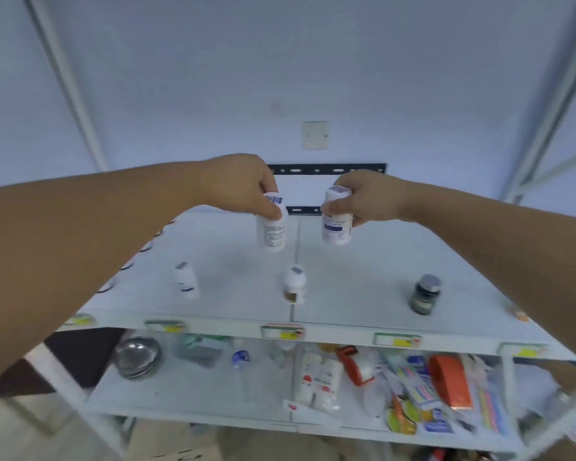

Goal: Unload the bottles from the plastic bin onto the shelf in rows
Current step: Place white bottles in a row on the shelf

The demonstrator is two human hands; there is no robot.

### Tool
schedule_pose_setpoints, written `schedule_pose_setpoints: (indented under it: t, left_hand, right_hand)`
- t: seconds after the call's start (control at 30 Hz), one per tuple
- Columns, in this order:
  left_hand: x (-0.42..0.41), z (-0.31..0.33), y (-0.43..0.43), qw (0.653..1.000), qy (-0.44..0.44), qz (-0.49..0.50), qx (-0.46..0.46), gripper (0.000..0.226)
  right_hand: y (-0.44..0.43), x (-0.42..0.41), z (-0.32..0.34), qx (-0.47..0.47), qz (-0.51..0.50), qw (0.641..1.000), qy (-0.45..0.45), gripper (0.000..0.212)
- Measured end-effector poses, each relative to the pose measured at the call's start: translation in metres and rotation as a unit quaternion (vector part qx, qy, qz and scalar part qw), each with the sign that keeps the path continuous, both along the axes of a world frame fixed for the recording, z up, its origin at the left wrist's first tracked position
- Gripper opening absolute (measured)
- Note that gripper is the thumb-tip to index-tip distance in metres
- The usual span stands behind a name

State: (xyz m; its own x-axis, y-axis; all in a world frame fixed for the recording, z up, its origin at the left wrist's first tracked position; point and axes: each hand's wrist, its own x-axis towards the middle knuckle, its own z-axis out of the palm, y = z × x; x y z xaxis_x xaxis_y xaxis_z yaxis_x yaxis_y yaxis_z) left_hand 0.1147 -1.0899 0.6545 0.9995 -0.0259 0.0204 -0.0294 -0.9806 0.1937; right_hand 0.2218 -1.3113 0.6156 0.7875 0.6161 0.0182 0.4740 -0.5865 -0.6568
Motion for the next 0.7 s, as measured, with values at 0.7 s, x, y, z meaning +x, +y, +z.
schedule_pose_setpoints:
  t: [0.7]
  left_hand:
    - [0.094,-0.157,0.258,0.992,0.072,0.084,-0.062,0.028]
  right_hand:
    - [0.335,0.127,-0.138,-0.09,0.054,0.993,0.063,0.034]
